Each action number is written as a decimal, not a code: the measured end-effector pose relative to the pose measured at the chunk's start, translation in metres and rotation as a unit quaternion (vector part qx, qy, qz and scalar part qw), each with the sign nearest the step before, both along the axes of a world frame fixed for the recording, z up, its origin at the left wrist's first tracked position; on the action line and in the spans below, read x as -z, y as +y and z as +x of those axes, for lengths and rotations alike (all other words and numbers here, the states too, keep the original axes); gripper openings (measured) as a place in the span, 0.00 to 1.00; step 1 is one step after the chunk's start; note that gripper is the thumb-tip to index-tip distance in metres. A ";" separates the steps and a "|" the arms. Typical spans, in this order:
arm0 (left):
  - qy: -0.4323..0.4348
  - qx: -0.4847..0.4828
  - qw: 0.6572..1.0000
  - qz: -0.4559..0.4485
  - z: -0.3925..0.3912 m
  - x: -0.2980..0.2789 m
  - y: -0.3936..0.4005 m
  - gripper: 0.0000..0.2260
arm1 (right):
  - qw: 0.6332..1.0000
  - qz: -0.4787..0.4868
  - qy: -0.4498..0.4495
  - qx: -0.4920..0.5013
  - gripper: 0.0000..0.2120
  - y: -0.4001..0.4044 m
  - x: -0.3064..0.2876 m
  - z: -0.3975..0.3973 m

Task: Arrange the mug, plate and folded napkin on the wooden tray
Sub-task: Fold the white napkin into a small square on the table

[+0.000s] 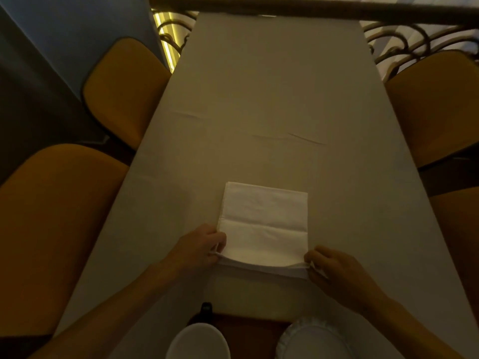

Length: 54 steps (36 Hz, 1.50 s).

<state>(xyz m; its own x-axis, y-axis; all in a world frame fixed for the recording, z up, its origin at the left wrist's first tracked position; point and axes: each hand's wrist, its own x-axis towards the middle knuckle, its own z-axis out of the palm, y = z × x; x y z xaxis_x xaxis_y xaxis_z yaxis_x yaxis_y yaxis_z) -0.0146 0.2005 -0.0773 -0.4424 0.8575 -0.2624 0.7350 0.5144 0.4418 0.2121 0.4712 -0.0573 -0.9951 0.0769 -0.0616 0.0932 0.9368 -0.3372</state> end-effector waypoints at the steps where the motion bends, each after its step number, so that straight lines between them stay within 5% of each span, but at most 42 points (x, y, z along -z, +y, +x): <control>1: -0.002 -0.002 1.000 0.004 0.000 -0.001 -0.001 0.08 | 1.000 -0.004 -0.004 -0.002 0.04 -0.001 0.001 0.000; 10: -0.086 -0.025 0.996 -0.021 -0.022 -0.003 0.008 0.11 | 0.988 -0.136 -0.050 0.060 0.06 0.010 0.005 -0.006; 14: -0.133 -0.103 0.983 0.069 -0.042 -0.015 0.029 0.11 | 0.974 -0.175 -0.018 0.141 0.10 0.028 -0.005 -0.030; 22: -0.067 -0.144 0.979 0.129 -0.090 -0.027 0.098 0.11 | 0.952 -0.195 0.034 0.234 0.04 0.059 -0.016 -0.085; 32: -0.070 -0.105 0.991 0.037 -0.111 -0.017 0.126 0.16 | 0.955 -0.172 0.007 0.242 0.07 0.067 -0.002 -0.136; 46: -0.030 -0.097 0.994 -0.038 -0.123 -0.017 0.137 0.09 | 0.956 -0.119 -0.093 0.252 0.06 0.078 0.019 -0.151; 54: -0.033 -0.084 0.995 -0.041 -0.127 -0.017 0.135 0.14 | 0.958 -0.120 -0.109 0.238 0.05 0.080 0.010 -0.153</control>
<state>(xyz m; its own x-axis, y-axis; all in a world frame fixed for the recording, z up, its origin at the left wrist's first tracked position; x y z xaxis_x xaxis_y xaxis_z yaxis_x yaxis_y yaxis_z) -0.1413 0.3359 -0.0601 -0.5574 0.7473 -0.3616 0.6061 0.6640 0.4379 0.0593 0.5517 -0.0672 -0.8121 0.4765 -0.3369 0.5835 0.6684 -0.4613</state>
